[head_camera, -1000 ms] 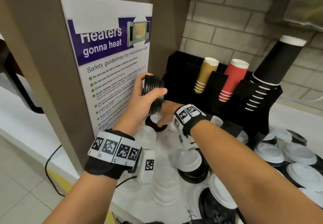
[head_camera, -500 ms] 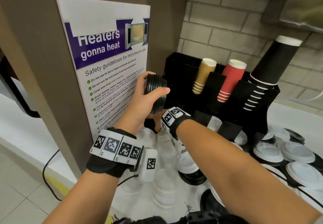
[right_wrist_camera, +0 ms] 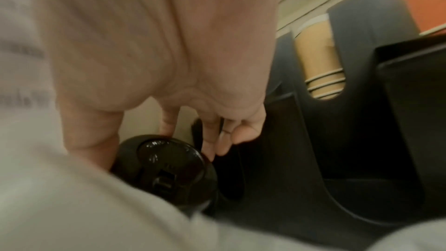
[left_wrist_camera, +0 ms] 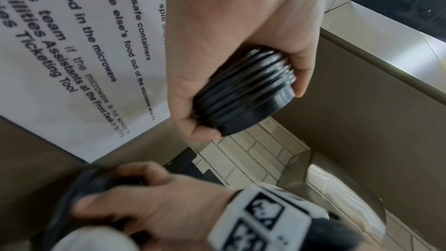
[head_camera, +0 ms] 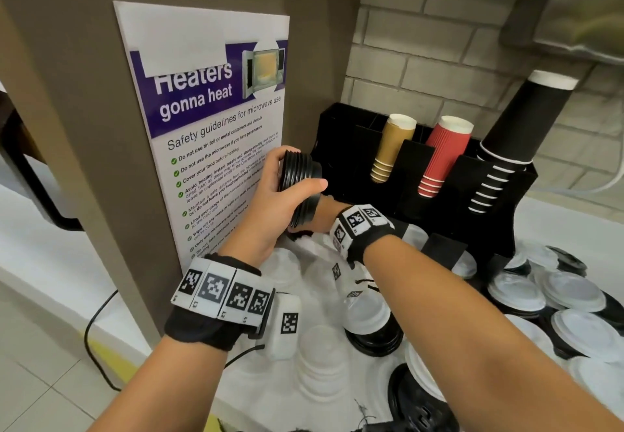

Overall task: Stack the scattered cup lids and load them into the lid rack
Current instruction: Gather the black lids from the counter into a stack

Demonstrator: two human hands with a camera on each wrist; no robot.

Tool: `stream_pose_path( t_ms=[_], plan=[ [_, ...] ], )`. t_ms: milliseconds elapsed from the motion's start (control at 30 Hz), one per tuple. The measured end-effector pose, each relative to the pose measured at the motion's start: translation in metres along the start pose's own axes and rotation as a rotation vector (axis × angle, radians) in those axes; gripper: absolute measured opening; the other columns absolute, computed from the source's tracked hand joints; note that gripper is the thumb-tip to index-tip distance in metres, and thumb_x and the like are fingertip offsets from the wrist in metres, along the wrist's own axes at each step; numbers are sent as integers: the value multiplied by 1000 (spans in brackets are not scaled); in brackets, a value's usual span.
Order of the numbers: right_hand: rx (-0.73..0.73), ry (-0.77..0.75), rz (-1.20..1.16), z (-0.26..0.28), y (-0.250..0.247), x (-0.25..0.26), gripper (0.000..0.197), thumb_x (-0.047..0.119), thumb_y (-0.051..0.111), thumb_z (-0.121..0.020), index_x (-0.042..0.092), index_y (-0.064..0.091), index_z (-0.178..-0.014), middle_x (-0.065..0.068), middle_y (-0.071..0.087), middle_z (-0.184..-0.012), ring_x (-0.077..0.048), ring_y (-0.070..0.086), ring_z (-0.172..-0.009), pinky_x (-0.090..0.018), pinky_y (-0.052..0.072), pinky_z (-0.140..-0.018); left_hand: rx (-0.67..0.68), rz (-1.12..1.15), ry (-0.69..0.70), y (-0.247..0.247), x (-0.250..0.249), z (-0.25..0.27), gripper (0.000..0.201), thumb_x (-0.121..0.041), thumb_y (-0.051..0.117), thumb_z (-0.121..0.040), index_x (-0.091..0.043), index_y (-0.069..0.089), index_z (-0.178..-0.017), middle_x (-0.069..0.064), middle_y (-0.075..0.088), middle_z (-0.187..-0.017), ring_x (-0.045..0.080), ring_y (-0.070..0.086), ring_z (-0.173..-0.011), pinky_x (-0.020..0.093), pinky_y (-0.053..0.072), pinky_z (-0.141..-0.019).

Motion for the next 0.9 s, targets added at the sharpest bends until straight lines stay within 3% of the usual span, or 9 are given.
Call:
stream_pose_path(
  t_ms=[67,233,367,467,533,633,733,800,900],
  plan=[
    [-24,-38,-131,8,-13,-3,65,38,66,-86,15,39,-141,-16,51,-134,-34,49,-124,-45,41,-104,-2,24,2,0,1,2,44,-27,70,-68,-32,53,-109,-4,60,-99,14,64,-86,30,53,-62],
    [-249,-16,-694,44,-35,-33,59,35,66,-87,26,35,-137,-2,59,-101,-11,58,-86,-17,46,-70,23,77,1,6,9,6,39,-23,67,-71,-36,53,-106,-1,60,-97,19,61,-89,37,53,-70],
    [-448,61,-1071,83,-30,-60,52,31,65,-89,31,37,-133,-12,57,-118,-25,59,-108,-36,50,-92,24,75,-13,12,20,12,38,-28,70,-70,-40,53,-103,-12,63,-84,7,62,-73,25,49,-54],
    [-513,-1,-1275,123,-30,-68,43,23,62,-91,35,45,-129,-15,55,-128,-23,59,-113,-32,52,-85,72,53,-46,22,32,22,51,-38,74,-64,-38,53,-110,-13,63,-89,6,62,-77,25,49,-56],
    [-477,-81,-1290,149,-32,-68,45,22,61,-89,38,49,-129,-11,59,-125,-21,62,-110,-31,53,-81,122,67,-87,31,41,29,53,-37,75,-66,-36,53,-115,-11,65,-93,7,65,-83,25,51,-60],
    [-402,-184,-1257,181,-32,-64,51,17,60,-84,40,52,-129,-4,63,-120,-24,62,-111,-44,53,-91,195,100,-150,47,50,39,45,-32,69,-74,-35,53,-116,-4,64,-101,12,64,-91,24,52,-64],
    [-383,-242,-1244,201,-28,-57,57,7,64,-81,34,53,-130,-2,60,-122,-21,63,-106,-46,54,-88,262,113,-180,65,54,49,47,-32,66,-76,-31,52,-121,2,62,-109,16,62,-97,27,52,-70],
    [-402,-248,-1212,208,-27,-54,58,8,69,-78,28,53,-130,-6,57,-126,-24,61,-111,-46,53,-89,306,133,-195,75,56,54,46,-31,64,-78,-33,52,-122,1,62,-112,16,63,-100,32,52,-77],
    [-447,-261,-1164,216,-32,-51,57,9,72,-75,27,55,-126,-5,58,-125,-29,57,-118,-56,45,-100,342,164,-216,85,56,59,43,-31,64,-79,-38,53,-120,-5,66,-107,12,66,-97,29,54,-73]
  ],
)
Point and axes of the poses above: each hand's wrist, its own z-axis away from the middle knuckle, its own y-axis out of the palm, x = y × z, the point moved 8 cm from there along -z, towards the middle knuckle
